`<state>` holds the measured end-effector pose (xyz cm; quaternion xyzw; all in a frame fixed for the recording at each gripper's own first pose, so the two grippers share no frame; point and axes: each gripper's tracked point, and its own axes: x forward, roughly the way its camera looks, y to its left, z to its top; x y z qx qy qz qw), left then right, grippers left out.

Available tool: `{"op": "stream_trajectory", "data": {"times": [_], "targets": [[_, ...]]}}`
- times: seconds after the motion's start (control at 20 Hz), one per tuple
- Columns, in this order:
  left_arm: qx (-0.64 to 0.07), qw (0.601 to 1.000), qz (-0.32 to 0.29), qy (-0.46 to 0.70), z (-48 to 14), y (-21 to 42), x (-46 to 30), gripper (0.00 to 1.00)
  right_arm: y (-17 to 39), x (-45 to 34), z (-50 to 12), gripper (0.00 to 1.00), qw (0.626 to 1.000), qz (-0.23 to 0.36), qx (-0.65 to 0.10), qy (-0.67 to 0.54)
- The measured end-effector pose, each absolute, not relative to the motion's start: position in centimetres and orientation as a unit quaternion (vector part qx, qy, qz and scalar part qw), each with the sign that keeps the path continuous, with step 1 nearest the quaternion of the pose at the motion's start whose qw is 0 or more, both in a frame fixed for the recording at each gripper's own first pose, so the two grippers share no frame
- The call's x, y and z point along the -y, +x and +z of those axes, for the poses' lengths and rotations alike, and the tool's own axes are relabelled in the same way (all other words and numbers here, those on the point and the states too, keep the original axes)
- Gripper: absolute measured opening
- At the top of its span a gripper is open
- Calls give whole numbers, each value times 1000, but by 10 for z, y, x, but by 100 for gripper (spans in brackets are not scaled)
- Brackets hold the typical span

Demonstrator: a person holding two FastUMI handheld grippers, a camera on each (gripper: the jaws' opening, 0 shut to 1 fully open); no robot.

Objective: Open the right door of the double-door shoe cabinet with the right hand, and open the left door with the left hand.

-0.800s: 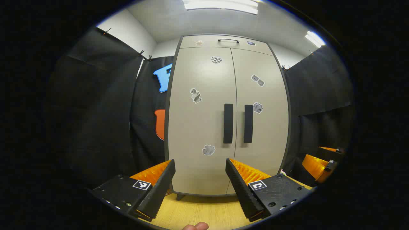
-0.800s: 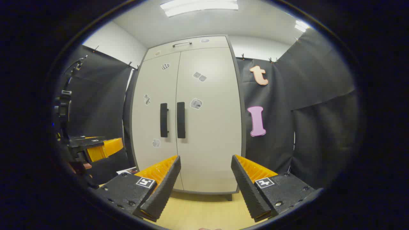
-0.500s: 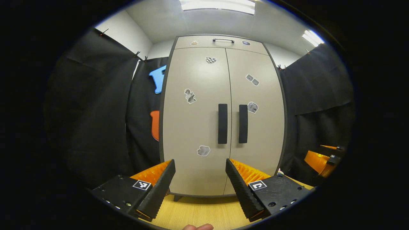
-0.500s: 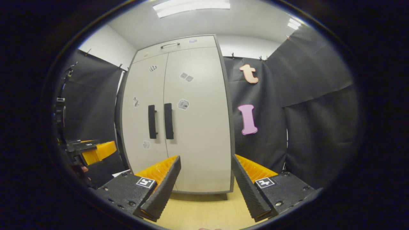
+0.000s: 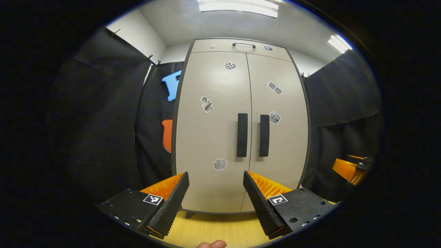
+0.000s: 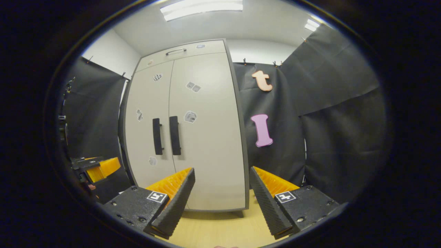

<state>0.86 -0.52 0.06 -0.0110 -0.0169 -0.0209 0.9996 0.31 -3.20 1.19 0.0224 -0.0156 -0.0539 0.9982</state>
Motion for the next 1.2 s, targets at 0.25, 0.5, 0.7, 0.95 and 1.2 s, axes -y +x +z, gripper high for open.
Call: {"op": "stream_trajectory", "data": {"times": [0.25, 0.5, 0.7, 0.95, 1.2], "targets": [[20, 1000, -19, -2, 2, 12, 1, 95, 1, 26, 15, 99, 998, -57, 17, 2], [24, 999, -23, 3, 4, 12, 0, 95, 2, 23, 15, 99, 998, -55, 16, -1], [25, 999, -27, 8, 4, 11, 1, 95, 10, 17, 19, 99, 998, -56, 11, -7], [14, 999, -41, 13, -6, -8, 4, 95, 50, -3, 61, 99, 999, -40, 31, -7], [-9, 999, -40, 5, -24, -27, -1, 95, 118, -37, 82, 99, 1000, -12, 26, -12]]}}
